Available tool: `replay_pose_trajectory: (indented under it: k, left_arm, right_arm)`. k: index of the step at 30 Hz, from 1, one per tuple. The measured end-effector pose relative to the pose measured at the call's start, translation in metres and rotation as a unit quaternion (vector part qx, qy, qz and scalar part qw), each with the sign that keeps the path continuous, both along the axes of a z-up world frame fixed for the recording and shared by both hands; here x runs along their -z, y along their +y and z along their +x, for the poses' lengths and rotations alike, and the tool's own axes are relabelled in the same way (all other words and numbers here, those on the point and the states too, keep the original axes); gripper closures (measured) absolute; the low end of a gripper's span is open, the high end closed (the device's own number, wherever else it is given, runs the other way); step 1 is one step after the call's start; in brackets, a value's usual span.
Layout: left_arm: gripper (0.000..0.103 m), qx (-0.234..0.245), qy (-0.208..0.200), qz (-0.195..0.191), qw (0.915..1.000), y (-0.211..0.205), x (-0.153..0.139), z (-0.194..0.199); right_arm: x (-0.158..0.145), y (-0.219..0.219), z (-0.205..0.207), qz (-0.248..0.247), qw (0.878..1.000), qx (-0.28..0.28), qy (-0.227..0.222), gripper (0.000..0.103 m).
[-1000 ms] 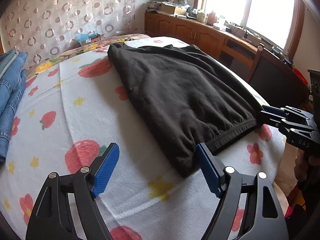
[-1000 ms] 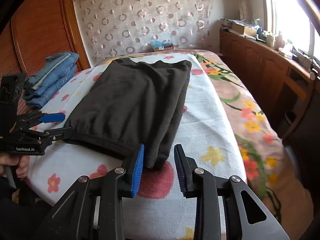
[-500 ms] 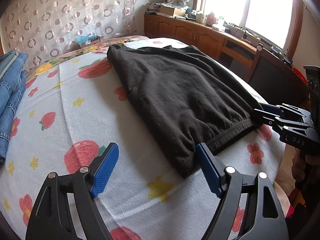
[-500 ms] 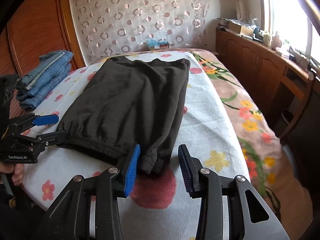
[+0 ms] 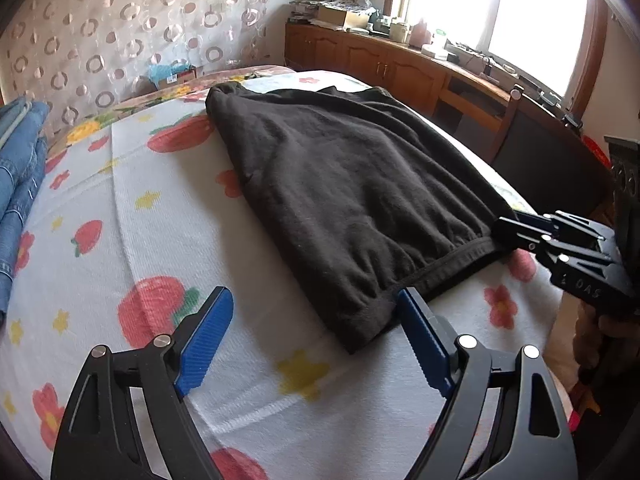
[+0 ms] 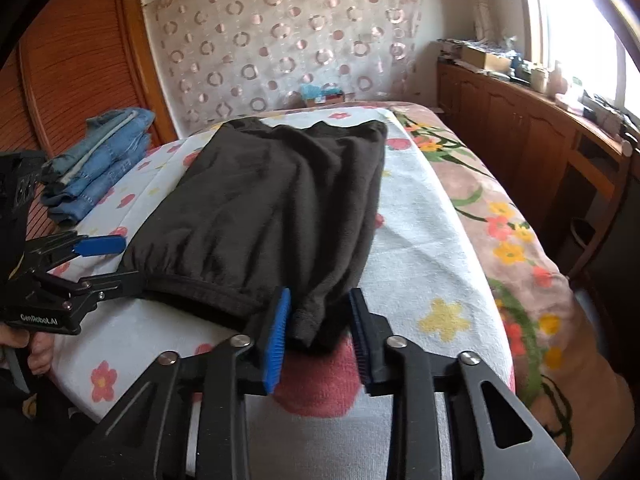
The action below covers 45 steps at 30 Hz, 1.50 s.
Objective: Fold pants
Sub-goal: 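Move both grippers to the cuff end of the folded black pants, then close both grippers on the pants end and lift it up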
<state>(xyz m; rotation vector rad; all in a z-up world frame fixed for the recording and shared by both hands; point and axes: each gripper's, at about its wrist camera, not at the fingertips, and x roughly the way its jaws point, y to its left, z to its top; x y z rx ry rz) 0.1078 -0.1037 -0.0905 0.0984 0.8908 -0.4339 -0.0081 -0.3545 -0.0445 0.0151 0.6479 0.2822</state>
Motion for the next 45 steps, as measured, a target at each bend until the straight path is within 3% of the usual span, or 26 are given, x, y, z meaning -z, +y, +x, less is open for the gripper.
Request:
replay_pose_trajectory:
  k: [6,12,19,33,38,42,45]
  left_arm:
    - [0.036,0.000,0.013,-0.040,0.9991,0.003,-0.004,-0.003]
    - [0.043,-0.017,-0.002,-0.076,0.9969,0.013,-0.018,-0.004]
    - [0.059,-0.021,0.012,-0.074,0.9970,0.012,-0.011,0.003]
    - [0.062,-0.008,0.020,-0.050,0.9985,0.002,-0.004,0.004]
    - [0.073,0.005,0.027,-0.070,0.9972,-0.001,-0.006,0.005]
    - [0.089,0.003,0.019,-0.072,0.9972,-0.001,-0.010,0.006]
    - [0.093,0.006,0.000,-0.072,0.9974,-0.002,-0.022,0.003]
  right_arm:
    - [0.001,0.000,0.001,0.001,1.000,-0.008,-0.002,0.080]
    - [0.002,0.003,0.001,-0.004,1.000,-0.008,-0.008,0.080]
    - [0.003,0.002,0.001,0.002,1.000,-0.008,-0.008,0.080]
    - [0.002,0.000,0.003,0.012,1.000,-0.015,-0.001,0.083]
    - [0.001,0.001,0.006,0.021,1.000,-0.022,0.001,0.094]
    - [-0.002,0.001,0.007,0.038,0.999,-0.029,0.003,0.096]
    - [-0.012,0.004,0.006,0.037,0.999,-0.036,-0.010,0.096]
